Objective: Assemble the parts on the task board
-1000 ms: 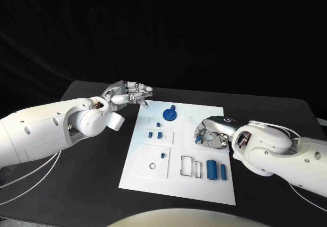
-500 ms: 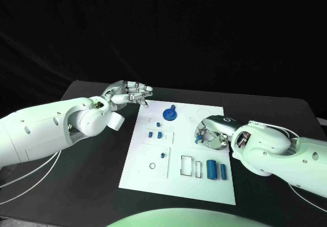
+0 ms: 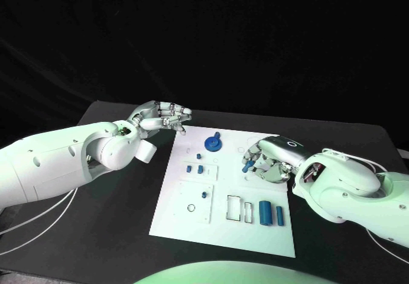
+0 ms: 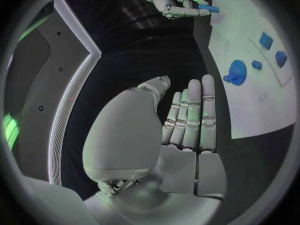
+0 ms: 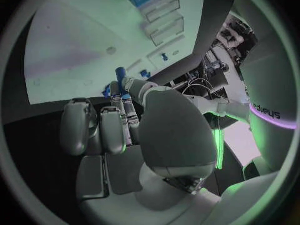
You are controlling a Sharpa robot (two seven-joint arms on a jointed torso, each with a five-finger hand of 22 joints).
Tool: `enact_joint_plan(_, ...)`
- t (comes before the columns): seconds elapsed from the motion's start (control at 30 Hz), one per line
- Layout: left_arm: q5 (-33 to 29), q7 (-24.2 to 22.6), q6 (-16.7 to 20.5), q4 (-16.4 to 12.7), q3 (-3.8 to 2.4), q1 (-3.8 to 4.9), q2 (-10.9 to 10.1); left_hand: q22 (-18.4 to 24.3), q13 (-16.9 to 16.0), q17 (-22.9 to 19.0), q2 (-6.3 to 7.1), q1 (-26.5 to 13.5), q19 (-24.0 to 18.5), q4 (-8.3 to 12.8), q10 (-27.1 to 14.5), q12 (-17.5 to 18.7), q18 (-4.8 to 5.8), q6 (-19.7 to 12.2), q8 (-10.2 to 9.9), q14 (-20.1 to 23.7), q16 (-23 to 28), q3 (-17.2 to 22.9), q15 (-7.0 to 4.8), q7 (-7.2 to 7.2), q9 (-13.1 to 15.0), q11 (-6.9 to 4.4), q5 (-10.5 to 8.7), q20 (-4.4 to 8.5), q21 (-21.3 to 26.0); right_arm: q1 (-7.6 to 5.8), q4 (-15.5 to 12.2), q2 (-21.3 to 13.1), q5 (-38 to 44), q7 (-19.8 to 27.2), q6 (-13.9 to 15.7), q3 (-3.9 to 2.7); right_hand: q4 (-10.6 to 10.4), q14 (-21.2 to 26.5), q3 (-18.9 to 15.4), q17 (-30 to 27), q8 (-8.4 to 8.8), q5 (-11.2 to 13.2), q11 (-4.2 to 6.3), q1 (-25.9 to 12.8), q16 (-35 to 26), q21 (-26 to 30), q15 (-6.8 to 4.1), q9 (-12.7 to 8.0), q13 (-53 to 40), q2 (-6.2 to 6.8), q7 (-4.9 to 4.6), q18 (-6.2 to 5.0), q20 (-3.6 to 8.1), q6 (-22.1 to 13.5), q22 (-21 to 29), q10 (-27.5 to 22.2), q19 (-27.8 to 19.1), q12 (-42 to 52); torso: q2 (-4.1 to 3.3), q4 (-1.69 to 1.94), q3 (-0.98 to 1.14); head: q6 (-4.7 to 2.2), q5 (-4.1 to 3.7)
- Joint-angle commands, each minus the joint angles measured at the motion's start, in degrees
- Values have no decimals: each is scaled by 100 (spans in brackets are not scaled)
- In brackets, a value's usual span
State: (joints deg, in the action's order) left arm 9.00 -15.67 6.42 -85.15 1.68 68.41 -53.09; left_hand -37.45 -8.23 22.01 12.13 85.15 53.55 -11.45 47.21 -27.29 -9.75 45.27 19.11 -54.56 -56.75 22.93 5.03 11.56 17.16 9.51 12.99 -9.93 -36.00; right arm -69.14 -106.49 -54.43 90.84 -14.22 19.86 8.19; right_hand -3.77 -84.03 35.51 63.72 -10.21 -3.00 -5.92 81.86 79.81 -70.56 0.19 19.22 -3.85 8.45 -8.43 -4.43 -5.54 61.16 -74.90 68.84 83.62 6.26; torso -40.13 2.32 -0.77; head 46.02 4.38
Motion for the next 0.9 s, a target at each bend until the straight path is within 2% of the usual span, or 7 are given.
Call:
enact_joint_plan(0.03,6,-41,-64,20,-4,1,15,-8,-8,9,-63,-1,-18,21,-44,-26,-58,-34,32,48,-39,-20,11,157,8,-5,22,-26,25,-29,-174,-13,-70,122,364,-5,23,-120,11,3,-35,-19,158,-75,21,-34,-51,17,-6,-25,1,70,12,21,-891,198,36,-19,-1,11,-1,-11,-7)
enact_joint_plan(0.23,0,-58,-68,83,-4,-2,41,-8,-8,9,-63,-1,-18,21,-44,-26,-58,-34,32,48,-39,-20,11,157,8,-5,22,-26,25,-8,-355,216,-141,253,409,-11,73,-119,42,-3,-44,-25,157,-113,20,-56,-51,33,-6,-10,-2,74,13,12,-903,208,42,-39,-2,4,2,-25,29)
enact_joint_plan(0.33,-5,-65,-73,97,-3,-4,60,-8,-8,9,-63,-1,-18,21,-44,-26,-58,-34,32,48,-39,-20,11,157,8,-5,22,-26,25,48,-348,415,-132,308,420,-5,73,-119,42,-3,-44,-25,157,-113,20,-56,-51,33,-6,-10,-2,74,13,12,-903,208,42,-39,6,5,-10,-31,35)
enact_joint_plan(0.4,-7,-68,-79,103,-3,-5,81,-9,-11,12,-61,-15,-19,16,-50,-42,-58,-39,42,50,-45,-28,13,158,9,-4,19,-29,26,128,-322,596,-114,361,434,-2,86,-119,53,0,-46,-30,156,-131,21,-58,-50,38,-6,-7,-2,74,12,8,-905,211,42,-47,3,10,-18,-35,47)
enact_joint_plan(0.53,-15,-67,-95,121,-3,-6,129,-9,-11,12,-61,-15,-19,16,-50,-42,-58,-39,42,50,-45,-28,13,158,9,-4,19,-29,26,296,-232,933,-97,487,466,11,106,-118,66,-4,-46,-32,154,-146,19,-59,-49,42,-5,-3,-5,75,12,-3,-907,212,42,-57,-6,15,-7,-55,114)
enact_joint_plan(0.73,-27,-43,-100,148,-2,-6,209,-9,-14,15,-65,-26,-20,9,-52,-59,-58,-40,53,51,-51,-32,14,158,11,-4,19,-31,27,585,-22,1409,-85,720,392,45,127,-117,80,-6,-44,-35,149,-175,19,-53,-46,48,-5,3,-10,74,11,-18,-907,211,40,-70,-11,16,-13,-74,142)
enact_joint_plan(0.9,-26,-31,-97,150,-2,-6,237,-9,-16,16,-66,-31,-20,6,-51,-68,-58,-39,60,51,-54,-35,14,157,12,-5,18,-32,28,771,175,1623,-24,791,356,75,135,-119,87,0,-45,-35,146,-200,22,-47,-43,52,-5,1,-13,73,10,-26,-907,211,38,-79,-11,6,-4,-41,192)
